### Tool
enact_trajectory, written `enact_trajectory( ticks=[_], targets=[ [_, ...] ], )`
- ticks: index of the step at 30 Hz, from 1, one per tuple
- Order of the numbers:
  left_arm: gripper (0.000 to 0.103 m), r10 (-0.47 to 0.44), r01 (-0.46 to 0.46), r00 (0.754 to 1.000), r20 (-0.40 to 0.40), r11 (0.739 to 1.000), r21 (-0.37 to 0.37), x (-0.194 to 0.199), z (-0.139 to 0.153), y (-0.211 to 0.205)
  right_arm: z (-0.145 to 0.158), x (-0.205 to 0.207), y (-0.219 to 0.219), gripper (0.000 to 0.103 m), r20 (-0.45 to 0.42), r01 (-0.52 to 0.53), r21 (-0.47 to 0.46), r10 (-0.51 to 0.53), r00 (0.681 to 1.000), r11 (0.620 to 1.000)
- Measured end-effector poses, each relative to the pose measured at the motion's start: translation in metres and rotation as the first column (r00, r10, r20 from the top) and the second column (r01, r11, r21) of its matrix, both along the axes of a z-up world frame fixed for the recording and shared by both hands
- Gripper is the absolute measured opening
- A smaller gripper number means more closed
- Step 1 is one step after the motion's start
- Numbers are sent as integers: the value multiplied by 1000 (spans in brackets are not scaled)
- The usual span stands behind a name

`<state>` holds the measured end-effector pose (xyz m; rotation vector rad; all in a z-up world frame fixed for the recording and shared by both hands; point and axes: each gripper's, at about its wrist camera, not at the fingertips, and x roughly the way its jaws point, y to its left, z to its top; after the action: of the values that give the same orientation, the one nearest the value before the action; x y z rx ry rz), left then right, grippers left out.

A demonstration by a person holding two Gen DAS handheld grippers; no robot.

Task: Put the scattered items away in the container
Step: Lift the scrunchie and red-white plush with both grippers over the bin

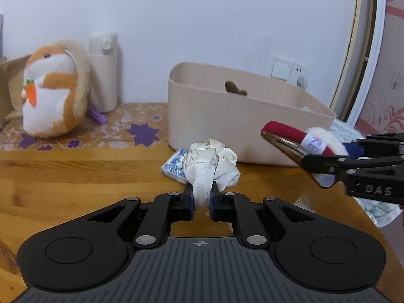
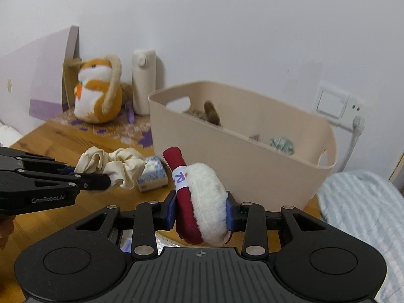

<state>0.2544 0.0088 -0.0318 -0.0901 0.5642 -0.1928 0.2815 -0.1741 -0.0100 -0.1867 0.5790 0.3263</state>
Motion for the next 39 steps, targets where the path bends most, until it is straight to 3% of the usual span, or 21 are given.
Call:
enact_trajectory(
  ticks=[6, 20, 27, 39],
  targets=[
    [11, -10, 10, 998, 54, 1000, 3, -13, 21, -3, 26, -18, -12, 35, 45, 37, 18, -38, 998, 999],
    [11, -39, 28, 983, 178, 998, 63, -16, 67, -18, 60, -26, -51, 35, 54, 146, 109, -153, 987, 983],
    [11, -37, 11, 971, 237, 994, 109, 6, 90, -26, 76, -16, -63, 35, 80, 191, 151, -205, 976, 970],
    [11, -43, -10, 953, 301, 985, 170, 65, 111, -51, 81, 22, -57, 35, 101, 221, 145, -236, 966, 964]
  ],
)
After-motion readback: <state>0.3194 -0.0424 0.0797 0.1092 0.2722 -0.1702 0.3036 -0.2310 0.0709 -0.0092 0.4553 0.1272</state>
